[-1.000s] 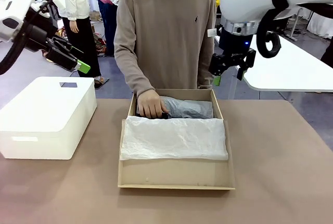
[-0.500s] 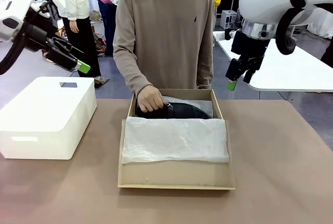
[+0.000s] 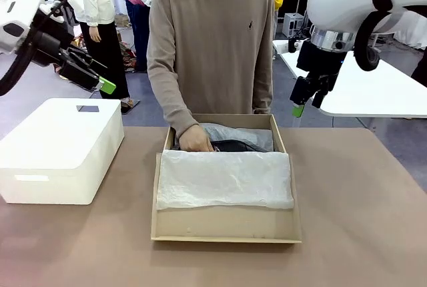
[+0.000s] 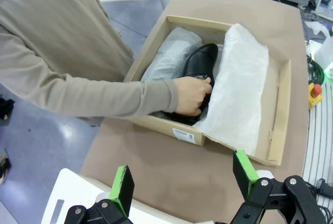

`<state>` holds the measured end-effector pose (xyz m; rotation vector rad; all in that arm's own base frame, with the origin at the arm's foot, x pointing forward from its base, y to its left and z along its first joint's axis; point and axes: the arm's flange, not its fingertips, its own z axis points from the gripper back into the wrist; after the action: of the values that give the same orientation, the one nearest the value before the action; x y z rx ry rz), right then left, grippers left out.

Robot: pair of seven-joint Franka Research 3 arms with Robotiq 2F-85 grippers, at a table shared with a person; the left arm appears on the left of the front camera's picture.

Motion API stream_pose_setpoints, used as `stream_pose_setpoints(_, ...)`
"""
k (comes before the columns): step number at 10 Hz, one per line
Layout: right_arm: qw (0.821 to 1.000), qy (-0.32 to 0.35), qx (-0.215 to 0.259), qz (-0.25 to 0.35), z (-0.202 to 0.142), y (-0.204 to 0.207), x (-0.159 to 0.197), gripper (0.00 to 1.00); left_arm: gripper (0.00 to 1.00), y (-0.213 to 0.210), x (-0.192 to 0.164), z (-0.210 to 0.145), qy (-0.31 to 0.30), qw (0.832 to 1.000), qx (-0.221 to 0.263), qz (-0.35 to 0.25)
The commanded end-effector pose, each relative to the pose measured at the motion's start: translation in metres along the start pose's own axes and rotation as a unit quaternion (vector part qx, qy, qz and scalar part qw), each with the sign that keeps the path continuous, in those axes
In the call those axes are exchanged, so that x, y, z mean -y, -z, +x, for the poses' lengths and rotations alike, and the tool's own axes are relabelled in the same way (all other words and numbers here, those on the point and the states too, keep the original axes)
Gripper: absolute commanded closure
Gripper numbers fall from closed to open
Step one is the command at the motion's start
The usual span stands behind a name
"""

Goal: Pack the shoes into the box.
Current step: Close the Shoes Box.

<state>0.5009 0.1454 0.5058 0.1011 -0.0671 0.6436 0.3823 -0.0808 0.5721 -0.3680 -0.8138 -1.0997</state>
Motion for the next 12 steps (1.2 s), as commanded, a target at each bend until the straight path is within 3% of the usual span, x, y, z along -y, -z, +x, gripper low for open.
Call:
stream_pose_setpoints(1,1.000,0.012,0.001,-0.005,0.004,-0.002,-0.002,0.00,0.00,0.000,-0.001,-0.001,0.001,1.000,0.008,-0.006)
stream_pose_setpoints(3,1.000,-0.028,0.009,0.004,-0.004,-0.001,0.007,0.00,0.00,0.000,-0.001,-0.001,0.001,1.000,0.008,-0.006)
stream_pose_setpoints(5,0.992,-0.110,0.031,0.059,-0.022,-0.008,0.029,0.00,0.00,0.000,-0.001,-0.001,0.001,1.000,0.008,-0.006)
stream_pose_setpoints(7,0.978,-0.188,0.047,0.074,-0.040,-0.010,0.049,0.00,0.00,0.000,-0.001,-0.001,0.001,1.000,0.008,-0.006)
stream_pose_setpoints(9,0.953,-0.273,0.073,0.111,-0.055,-0.013,0.065,0.00,0.00,0.000,-0.001,-0.001,0.001,1.000,0.008,-0.006)
stream_pose_setpoints(10,0.946,-0.290,0.092,0.116,-0.060,-0.014,0.072,0.08,0.00,0.000,-0.001,-0.001,0.001,1.000,0.008,-0.006)
stream_pose_setpoints(12,0.937,-0.309,0.109,0.119,-0.066,-0.016,0.084,0.46,0.00,0.000,-0.001,-0.001,0.001,1.000,0.008,-0.006)
